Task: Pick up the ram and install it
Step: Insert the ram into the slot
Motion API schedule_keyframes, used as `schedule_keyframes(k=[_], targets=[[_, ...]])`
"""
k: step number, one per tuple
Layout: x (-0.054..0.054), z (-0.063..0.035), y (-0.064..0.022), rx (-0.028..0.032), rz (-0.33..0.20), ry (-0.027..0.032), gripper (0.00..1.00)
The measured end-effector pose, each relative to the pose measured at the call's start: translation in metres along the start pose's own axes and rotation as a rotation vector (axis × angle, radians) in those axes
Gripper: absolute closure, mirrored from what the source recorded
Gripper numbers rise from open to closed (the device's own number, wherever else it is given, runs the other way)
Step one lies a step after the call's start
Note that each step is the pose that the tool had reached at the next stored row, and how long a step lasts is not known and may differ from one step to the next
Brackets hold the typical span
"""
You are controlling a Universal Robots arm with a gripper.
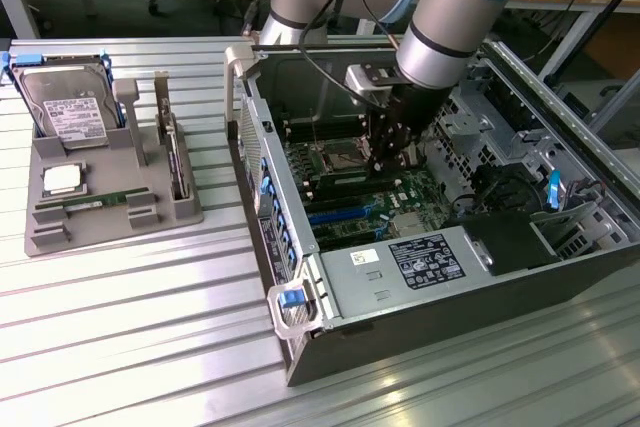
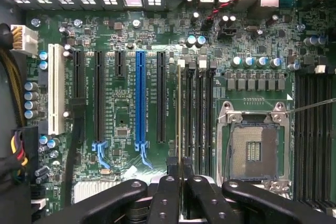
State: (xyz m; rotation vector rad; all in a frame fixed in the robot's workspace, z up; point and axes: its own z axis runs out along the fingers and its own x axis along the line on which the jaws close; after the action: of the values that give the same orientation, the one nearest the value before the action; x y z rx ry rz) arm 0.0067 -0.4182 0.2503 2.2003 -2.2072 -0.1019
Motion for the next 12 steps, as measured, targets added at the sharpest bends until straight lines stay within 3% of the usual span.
schedule_keyframes(k=[3, 12], targets=[[-0.0044, 0.0022, -0.0001, 0.0000, 0.000, 0.0015, 0.88], [-0.0041, 0.0101, -0.0005, 0.0000, 0.001, 0.0023, 0.88]])
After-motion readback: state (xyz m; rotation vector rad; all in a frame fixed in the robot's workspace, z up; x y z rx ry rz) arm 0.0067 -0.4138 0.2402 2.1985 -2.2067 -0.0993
